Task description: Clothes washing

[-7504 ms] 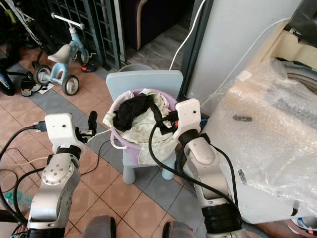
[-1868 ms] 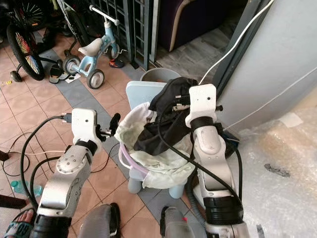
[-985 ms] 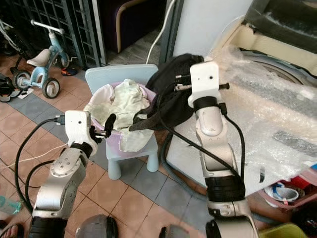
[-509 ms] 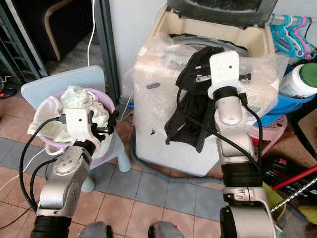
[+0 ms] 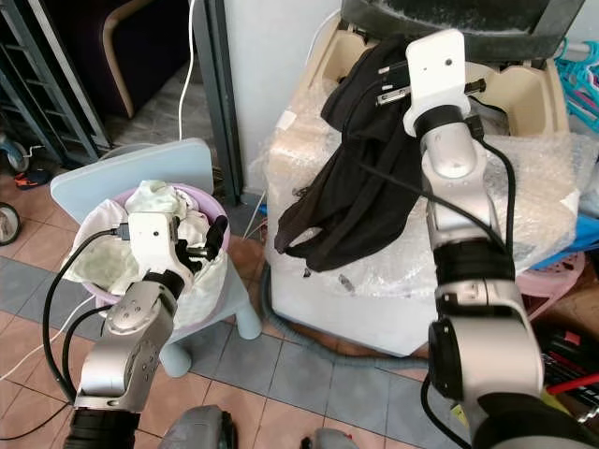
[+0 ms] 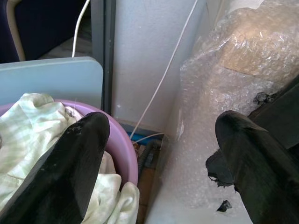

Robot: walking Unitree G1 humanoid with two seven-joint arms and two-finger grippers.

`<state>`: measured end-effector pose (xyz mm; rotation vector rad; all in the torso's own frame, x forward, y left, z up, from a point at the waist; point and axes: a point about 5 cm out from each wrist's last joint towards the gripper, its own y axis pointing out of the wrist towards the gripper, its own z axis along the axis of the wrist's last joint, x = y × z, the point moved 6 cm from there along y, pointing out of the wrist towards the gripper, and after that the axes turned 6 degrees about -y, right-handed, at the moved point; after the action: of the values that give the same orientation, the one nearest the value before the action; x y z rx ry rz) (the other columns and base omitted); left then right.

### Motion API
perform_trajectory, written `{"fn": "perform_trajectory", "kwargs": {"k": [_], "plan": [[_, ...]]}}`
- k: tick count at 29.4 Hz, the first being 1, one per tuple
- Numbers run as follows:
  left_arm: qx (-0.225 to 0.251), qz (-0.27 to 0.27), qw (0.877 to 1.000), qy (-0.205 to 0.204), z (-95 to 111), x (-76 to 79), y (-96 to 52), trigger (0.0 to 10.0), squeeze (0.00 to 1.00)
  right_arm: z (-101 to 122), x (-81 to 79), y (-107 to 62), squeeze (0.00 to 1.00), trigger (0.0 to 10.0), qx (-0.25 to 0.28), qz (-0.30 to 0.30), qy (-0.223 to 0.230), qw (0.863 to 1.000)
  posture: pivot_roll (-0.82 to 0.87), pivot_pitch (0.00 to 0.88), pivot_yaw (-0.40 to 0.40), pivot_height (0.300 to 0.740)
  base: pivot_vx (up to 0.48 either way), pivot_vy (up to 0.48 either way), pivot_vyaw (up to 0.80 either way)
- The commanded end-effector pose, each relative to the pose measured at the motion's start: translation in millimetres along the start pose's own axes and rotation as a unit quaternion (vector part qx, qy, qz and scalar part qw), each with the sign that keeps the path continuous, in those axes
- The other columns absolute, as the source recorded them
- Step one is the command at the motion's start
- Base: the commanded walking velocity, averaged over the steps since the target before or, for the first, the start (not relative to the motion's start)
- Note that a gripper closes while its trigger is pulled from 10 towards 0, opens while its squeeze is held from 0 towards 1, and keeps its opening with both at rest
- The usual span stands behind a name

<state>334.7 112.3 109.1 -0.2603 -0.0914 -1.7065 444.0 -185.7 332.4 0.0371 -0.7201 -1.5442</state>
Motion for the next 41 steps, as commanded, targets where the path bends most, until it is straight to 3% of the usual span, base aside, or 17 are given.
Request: {"fn": "perform_trajectory", "kwargs": {"k": [1, 6, 10, 15, 18, 19, 22, 23, 25, 27, 29, 31, 35, 38, 41], "plan": [[-0.002, -0.001, 1.000, 0.003, 0.7, -0.5, -1.2, 10.0, 0.00, -0.9, 16.4, 4.2, 0.00, 10.0, -0.005, -0.023, 0.012, 1.000, 0.03, 0.080, -0.019, 0.740, 0.480, 0.000, -0.80], [0.000, 0.000, 1.000, 0.005, 1.3, -0.8, -1.5, 10.0, 0.00, 6.2, 30.6, 16.3, 0.00, 10.0, -0.003, -0.038, -0.002, 0.999, 0.04, 0.083, -0.020, 0.740, 0.274, 0.000, -0.64], [-0.006, 0.001, 1.000, 0.017, -0.4, -2.1, -2.1, 10.0, 0.00, 1.0, 27.3, 20.7, 0.00, 10.0, -0.020, -0.035, 0.002, 0.999, 0.05, 0.107, -0.010, 0.740, 0.000, 0.000, 0.00], [-0.009, 0.024, 0.999, 0.029, 2.8, -13.3, -8.6, 10.0, 0.00, 21.0, 39.1, 32.3, 0.00, 10.0, 0.002, -0.052, -0.012, 0.999, 0.06, 0.164, -0.022, 0.740, 0.000, 0.000, 0.00], [-0.011, 0.029, 0.999, 0.026, -0.3, -15.7, -15.6, 10.0, 0.00, 27.2, 54.1, 38.6, 0.00, 10.0, -0.005, -0.073, 0.048, 0.996, 0.05, 0.170, -0.027, 0.740, 0.000, 0.000, 0.00], [-0.018, 0.033, 0.999, 0.023, -6.1, -16.1, -18.0, 10.0, 0.00, 19.7, 55.8, 40.3, 0.00, 10.0, -0.031, -0.072, 0.078, 0.994, 0.05, 0.162, -0.030, 0.740, 0.000, 0.000, 0.00], [-0.023, 0.034, 0.999, 0.021, -10.2, -14.1, -18.7, 10.0, 0.00, -0.4, 41.6, 38.8, 0.00, 10.0, -0.086, -0.039, 0.077, 0.993, 0.05, 0.153, -0.032, 0.740, 0.000, 0.000, 0.00], [-0.022, 0.035, 0.999, 0.019, -9.5, -13.2, -18.3, 10.0, 0.00, -18.6, 26.6, 33.8, 0.00, 10.0, -0.127, -0.003, 0.031, 0.991, 0.05, 0.148, -0.031, 0.740, 0.000, 0.000, 0.00], [-0.022, 0.038, 0.999, 0.016, -9.2, -14.2, -17.8, 10.0, 0.00, -35.3, 11.1, 26.9, 0.00, 10.0, -0.157, 0.040, -0.005, 0.987, 0.05, 0.142, -0.031, 0.740, 0.000, 0.000, 0.00], [-0.026, 0.044, 0.999, 0.013, -11.3, -17.3, -17.0, 10.0, 0.00, -60.8, -9.0, 12.6, 1.00, 10.0, -0.197, 0.090, -0.011, 0.976, 0.05, 0.132, -0.033, 0.740, 0.000, 0.000, 0.00], [-0.029, 0.045, 0.998, 0.013, -13.1, -18.2, -17.2, 10.0, 0.00, -73.6, -16.0, 4.7, 1.00, 10.0, -0.216, 0.104, -0.010, 0.971, 0.05, 0.122, -0.032, 0.740, 0.000, 0.000, 0.00], [-0.034, 0.038, 0.999, 0.013, -16.8, -16.3, -18.3, 10.0, 0.00, -76.4, -24.9, 0.1, 1.00, 10.0, -0.200, 0.129, -0.033, 0.971, 0.04, 0.099, -0.029, 0.740, 0.000, 0.000, 0.00], [-0.030, 0.034, 0.999, 0.014, -15.7, -15.1, -18.5, 10.0, 0.00, -52.5, -23.0, 4.0, 1.00, 10.0, -0.113, 0.162, -0.056, 0.979, 0.04, 0.087, -0.032, 0.740, 0.000, 0.000, 0.00], [-0.031, 0.036, 0.999, 0.016, -16.6, -16.5, -18.3, 10.0, 0.00, -35.5, -13.7, 6.3, 1.00, 10.0, -0.069, 0.163, -0.001, 0.984, 0.04, 0.083, -0.034, 0.740, 0.000, 0.000, 0.00], [-0.033, 0.037, 0.999, 0.018, -17.0, -17.1, -17.7, 10.0, 0.00, -18.4, -12.6, -0.3, 1.00, 10.0, -0.025, 0.211, 0.096, 0.972, 0.05, 0.082, -0.032, 0.740, 0.000, 0.000, 0.00]]}}
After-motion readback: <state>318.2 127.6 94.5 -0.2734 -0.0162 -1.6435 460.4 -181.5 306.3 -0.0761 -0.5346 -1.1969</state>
